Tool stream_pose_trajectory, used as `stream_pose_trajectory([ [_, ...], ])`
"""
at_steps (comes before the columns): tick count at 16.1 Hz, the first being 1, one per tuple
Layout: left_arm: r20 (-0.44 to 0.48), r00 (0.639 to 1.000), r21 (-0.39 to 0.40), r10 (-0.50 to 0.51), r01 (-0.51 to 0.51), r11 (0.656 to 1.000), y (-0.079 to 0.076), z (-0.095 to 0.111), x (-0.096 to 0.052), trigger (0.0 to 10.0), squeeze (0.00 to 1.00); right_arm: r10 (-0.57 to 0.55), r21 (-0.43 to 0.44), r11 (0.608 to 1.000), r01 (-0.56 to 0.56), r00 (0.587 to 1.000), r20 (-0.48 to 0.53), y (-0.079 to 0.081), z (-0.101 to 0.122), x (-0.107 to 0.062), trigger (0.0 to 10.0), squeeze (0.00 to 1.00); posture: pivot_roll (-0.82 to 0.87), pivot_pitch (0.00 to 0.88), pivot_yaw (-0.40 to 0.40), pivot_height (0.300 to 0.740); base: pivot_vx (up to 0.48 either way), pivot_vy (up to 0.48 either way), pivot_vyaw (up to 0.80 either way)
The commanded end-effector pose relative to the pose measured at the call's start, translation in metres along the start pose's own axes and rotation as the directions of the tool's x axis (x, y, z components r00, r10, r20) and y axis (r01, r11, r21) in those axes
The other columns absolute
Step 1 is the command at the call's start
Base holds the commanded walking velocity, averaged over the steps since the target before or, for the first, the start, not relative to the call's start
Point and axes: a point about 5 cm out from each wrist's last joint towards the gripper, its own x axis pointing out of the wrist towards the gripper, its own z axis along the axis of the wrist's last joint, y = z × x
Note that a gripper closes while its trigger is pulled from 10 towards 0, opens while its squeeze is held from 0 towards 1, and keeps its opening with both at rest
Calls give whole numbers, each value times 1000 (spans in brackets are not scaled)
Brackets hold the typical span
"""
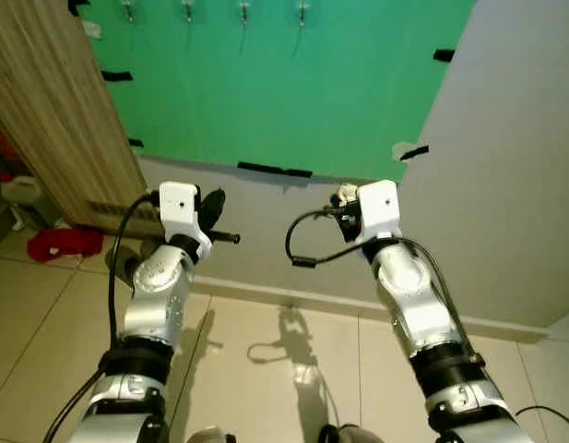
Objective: Hang keys on a hook
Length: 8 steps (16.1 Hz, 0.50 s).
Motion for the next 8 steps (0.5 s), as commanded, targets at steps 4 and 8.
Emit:
stream_pose_trajectory([
  [4,-71,992,-24,106,-108,994,3,-18,-6,10000,0,-35,-611,783,115,989,142,-6,-5,-3,10000,0,-25,18,6,740,0,0,0],
  [8,-77,994,99,81,-74,992,-2,-34,-33,10000,0,-171,-613,696,373,916,363,-38,-9,-42,10000,0,-31,19,-23,740,0,0,0],
])
